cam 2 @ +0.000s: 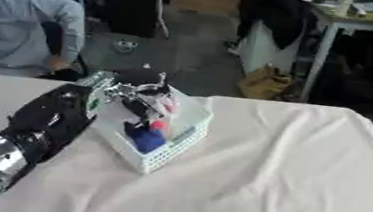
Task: Pick up objects on the table and place them in the box.
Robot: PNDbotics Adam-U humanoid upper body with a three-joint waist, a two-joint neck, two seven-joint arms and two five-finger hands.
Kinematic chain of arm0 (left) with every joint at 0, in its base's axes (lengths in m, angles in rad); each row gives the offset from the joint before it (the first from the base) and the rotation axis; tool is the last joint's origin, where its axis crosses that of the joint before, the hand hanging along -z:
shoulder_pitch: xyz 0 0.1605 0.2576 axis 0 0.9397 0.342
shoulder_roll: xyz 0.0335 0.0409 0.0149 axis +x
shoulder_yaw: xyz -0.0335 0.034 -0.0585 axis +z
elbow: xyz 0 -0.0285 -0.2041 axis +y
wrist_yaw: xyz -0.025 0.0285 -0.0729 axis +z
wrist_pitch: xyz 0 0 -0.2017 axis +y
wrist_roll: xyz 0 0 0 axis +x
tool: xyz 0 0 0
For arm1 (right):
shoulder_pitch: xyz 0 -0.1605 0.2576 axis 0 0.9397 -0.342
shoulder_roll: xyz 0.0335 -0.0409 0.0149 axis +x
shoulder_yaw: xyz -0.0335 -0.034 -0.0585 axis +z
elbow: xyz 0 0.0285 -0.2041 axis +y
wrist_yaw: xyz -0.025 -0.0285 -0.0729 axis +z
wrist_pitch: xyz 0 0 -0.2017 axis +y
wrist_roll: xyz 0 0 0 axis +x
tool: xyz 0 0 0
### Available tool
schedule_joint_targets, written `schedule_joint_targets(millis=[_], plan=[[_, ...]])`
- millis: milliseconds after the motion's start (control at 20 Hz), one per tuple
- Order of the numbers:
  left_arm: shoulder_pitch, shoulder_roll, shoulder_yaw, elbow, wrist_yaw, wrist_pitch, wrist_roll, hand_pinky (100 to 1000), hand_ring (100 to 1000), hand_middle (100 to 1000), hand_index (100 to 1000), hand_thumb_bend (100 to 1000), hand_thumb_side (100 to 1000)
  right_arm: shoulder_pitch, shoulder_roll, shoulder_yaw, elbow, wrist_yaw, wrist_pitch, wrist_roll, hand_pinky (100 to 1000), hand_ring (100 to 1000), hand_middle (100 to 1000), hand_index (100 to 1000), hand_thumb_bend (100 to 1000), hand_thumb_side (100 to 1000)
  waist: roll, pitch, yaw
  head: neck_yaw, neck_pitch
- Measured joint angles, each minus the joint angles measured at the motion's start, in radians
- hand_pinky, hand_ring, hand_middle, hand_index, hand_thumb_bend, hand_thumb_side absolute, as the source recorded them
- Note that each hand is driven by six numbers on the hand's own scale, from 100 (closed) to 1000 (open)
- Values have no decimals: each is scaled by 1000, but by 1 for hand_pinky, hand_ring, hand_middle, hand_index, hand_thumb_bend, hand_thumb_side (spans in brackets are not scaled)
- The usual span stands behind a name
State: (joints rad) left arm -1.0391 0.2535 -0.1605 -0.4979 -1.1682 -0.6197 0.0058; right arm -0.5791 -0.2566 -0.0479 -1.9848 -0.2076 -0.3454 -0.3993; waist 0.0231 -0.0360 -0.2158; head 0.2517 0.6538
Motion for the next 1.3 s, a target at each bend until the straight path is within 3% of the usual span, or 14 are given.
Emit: schedule_joint_targets(millis=[150, 200, 350, 400, 450, 500, 550, 600, 650, 700, 750, 900, 1300], plan=[[8, -7, 12, 16, -60, 12, 73, 100, 100, 100, 193, 262, 100, -1, 4, 0, 0, -3, 1, 1, 823, 875, 749, 770, 100, 936, 0, 0, -6, 5, -6], [12, -9, 16, 20, -79, 20, 102, 100, 100, 100, 229, 219, 155, -1, 5, 0, 0, -4, 1, 2, 823, 875, 748, 770, 100, 935, 1, 0, -9, 7, -7], [18, -15, 25, 34, -136, 43, 185, 100, 100, 124, 308, 221, 222, -1, 5, 0, 0, -5, 2, 4, 822, 875, 748, 770, 100, 935, 5, 0, -12, 9, -8], [18, -16, 27, 39, -153, 48, 207, 100, 237, 288, 480, 229, 279, -1, 5, 1, 0, -5, 3, 4, 822, 875, 748, 770, 100, 934, 6, 0, -13, 10, -10], [18, -16, 29, 46, -170, 51, 224, 100, 237, 288, 480, 229, 279, -1, 5, 2, 0, -5, 3, 6, 822, 875, 748, 770, 100, 934, 7, 0, -14, 12, -10], [17, -17, 29, 54, -185, 52, 236, 100, 645, 595, 777, 256, 366, -1, 5, 4, 0, -6, 4, 7, 822, 875, 748, 771, 100, 935, 7, 0, -14, 13, -10], [17, -17, 30, 64, -200, 50, 238, 100, 745, 695, 861, 273, 387, -1, 5, 5, 0, -6, 4, 9, 822, 875, 748, 771, 100, 935, 7, 0, -14, 14, -10], [16, -17, 30, 73, -215, 44, 233, 1000, 975, 924, 1000, 283, 464, -1, 5, 5, 0, -6, 4, 10, 822, 875, 749, 771, 100, 936, 7, 0, -15, 16, -10], [13, -17, 30, 82, -228, 37, 221, 1000, 975, 924, 1000, 283, 464, -1, 5, 5, 0, -6, 4, 11, 822, 875, 749, 771, 100, 936, 7, 0, -15, 17, -10], [9, -18, 34, 89, -239, 29, 205, 1000, 1000, 1000, 1000, 269, 534, -1, 5, 5, 0, -7, 3, 12, 822, 876, 749, 770, 100, 935, 7, 0, -15, 17, -10], [6, -20, 37, 95, -246, 22, 186, 1000, 1000, 1000, 1000, 269, 534, -1, 5, 6, 0, -8, 3, 12, 822, 876, 749, 770, 100, 935, 7, 0, -15, 17, -10], [-3, -25, 46, 101, -253, 14, 132, 1000, 1000, 1000, 1000, 286, 649, -1, 5, 6, 0, -10, 3, 12, 822, 875, 749, 770, 100, 936, 7, 0, -17, 18, -10], [-9, -25, 47, 88, -263, 25, 43, 1000, 1000, 1000, 1000, 355, 712, -1, 5, 6, 0, -13, 3, 12, 823, 876, 749, 770, 100, 939, 8, 0, -17, 18, -10]])
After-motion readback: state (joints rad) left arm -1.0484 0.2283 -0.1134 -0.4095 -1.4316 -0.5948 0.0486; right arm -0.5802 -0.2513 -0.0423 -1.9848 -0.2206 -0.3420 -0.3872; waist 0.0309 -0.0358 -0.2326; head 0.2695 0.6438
